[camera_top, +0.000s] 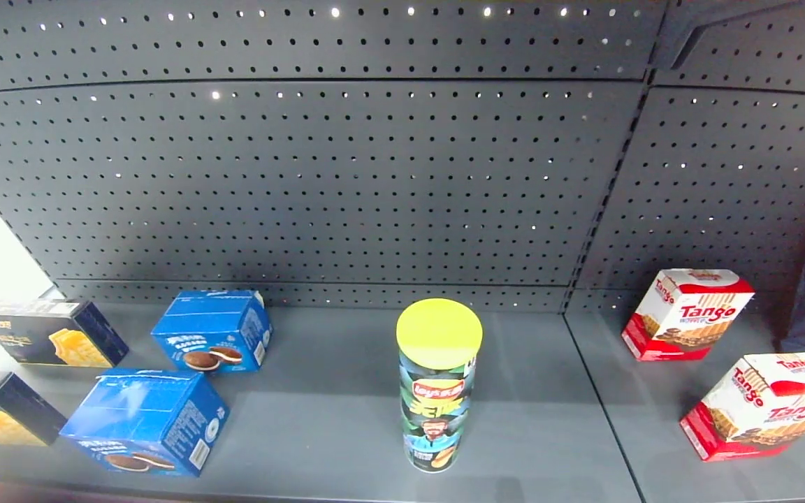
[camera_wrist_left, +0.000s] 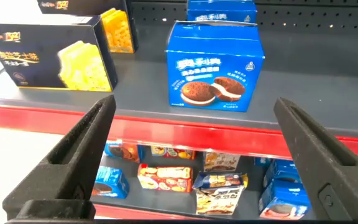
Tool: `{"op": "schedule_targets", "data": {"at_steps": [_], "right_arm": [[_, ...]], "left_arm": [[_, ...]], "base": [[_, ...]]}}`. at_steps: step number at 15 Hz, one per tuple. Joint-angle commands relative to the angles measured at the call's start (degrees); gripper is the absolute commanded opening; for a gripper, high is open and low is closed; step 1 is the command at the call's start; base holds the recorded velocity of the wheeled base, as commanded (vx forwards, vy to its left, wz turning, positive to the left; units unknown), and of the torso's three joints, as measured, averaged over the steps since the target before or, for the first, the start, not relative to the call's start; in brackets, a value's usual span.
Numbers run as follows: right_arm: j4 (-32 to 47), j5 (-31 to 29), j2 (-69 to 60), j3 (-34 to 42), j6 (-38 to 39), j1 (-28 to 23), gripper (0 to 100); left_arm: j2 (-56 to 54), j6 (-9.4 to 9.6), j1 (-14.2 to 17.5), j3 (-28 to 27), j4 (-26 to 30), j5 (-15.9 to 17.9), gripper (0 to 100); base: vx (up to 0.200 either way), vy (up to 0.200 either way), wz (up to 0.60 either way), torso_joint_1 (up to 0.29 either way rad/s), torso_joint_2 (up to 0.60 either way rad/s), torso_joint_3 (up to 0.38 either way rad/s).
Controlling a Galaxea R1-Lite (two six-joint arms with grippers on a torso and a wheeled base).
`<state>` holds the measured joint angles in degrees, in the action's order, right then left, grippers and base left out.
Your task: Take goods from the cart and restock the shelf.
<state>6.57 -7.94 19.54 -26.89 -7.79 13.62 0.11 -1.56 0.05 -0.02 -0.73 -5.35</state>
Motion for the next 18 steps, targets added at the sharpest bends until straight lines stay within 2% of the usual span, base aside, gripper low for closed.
{"op": "schedule_targets", "data": {"at_steps": [1,3,5,7,9,11,14,18], "right_arm": [[-0.07,0.03,0.15,-0.35,-0.12,0.18,0],[0.02,1.52,0.94,-2.64,-0.3,0.18,0],[0.11,5.48,2.87,-6.51,-0.74,0.18,0],[0.02,12.77,4.36,-7.91,-1.26,0.27,0],[0.02,23.23,5.77,-8.62,-1.26,0.45,0],[0.02,29.03,10.08,-8.97,-1.26,0.36,0],[-0.68,30.26,19.92,-10.81,-1.09,4.22,0],[-11.32,27.45,32.49,-10.72,-1.18,8.53,0]], "left_arm": [[0.07,-0.11,0.04,0.02,-0.06,-0.01,100],[0.07,-0.02,0.04,0.02,-0.06,-0.01,100],[0.07,-0.02,0.04,0.02,-0.06,-0.01,100],[0.07,-0.02,-0.05,0.02,-0.06,-0.01,100],[0.07,-0.02,0.04,0.02,-0.06,-0.01,100],[0.07,-0.02,0.04,0.02,-0.06,-0.01,100],[0.07,-0.02,0.04,0.02,-0.06,-0.01,100],[0.07,-0.02,0.04,0.02,-0.06,-0.01,100]], "base": [[0.0,0.0,0.0,0.0,0.0,0.0],[0.0,0.0,0.0,0.0,0.0,0.0],[0.0,0.0,0.0,0.0,0.0,0.0],[0.0,0.0,0.0,0.0,0.0,0.0],[0.0,0.0,0.0,0.0,0.0,0.0],[0.0,0.0,0.0,0.0,0.0,0.0],[0.0,0.0,0.0,0.0,0.0,0.0],[0.0,0.0,0.0,0.0,0.0,0.0]]}}
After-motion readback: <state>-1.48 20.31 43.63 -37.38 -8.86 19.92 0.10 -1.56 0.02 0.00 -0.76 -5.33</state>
